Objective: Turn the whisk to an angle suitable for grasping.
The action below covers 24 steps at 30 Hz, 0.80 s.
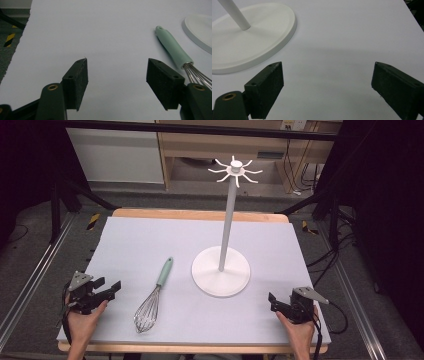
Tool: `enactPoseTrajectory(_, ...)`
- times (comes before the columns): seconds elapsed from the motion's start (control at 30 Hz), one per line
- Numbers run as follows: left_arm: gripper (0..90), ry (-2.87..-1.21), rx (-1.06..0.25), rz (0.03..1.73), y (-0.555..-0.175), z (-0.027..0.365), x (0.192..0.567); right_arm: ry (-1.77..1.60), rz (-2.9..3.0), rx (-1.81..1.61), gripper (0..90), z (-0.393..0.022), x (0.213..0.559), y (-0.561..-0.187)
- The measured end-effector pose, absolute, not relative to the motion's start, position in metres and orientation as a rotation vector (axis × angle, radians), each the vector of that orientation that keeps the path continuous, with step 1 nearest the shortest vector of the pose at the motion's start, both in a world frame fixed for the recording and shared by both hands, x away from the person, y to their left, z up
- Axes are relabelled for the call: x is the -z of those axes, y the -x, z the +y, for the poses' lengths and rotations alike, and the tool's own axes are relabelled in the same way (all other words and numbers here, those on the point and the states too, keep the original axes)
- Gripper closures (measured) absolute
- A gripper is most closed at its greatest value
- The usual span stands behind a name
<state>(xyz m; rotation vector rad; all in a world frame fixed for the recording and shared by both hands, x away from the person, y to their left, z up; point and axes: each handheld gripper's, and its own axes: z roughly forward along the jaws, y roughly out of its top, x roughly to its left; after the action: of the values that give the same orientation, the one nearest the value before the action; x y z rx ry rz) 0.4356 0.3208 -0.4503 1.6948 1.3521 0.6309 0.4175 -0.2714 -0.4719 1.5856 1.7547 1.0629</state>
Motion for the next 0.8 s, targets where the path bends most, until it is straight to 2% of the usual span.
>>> enactPoseTrajectory(0.2, 34.8, -1.711, -0.624, 1.331, -0.433, 0.314, 0.445, -1.558, 1.766, -1.05, 12.5, -0.268, 0.472, -0.416)
enactPoseTrajectory(0.57, 35.5, -1.743, -0.594, 1.271, -0.43, 0.297, 0.433, -1.515, 1.841, -1.042, 20.9, -0.26, 0.473, -0.415)
enactPoseTrajectory(0.8, 35.6, -1.781, -0.59, 1.239, -0.43, 0.284, 0.43, -1.495, 1.855, -1.047, 21.6, -0.257, 0.472, -0.415)
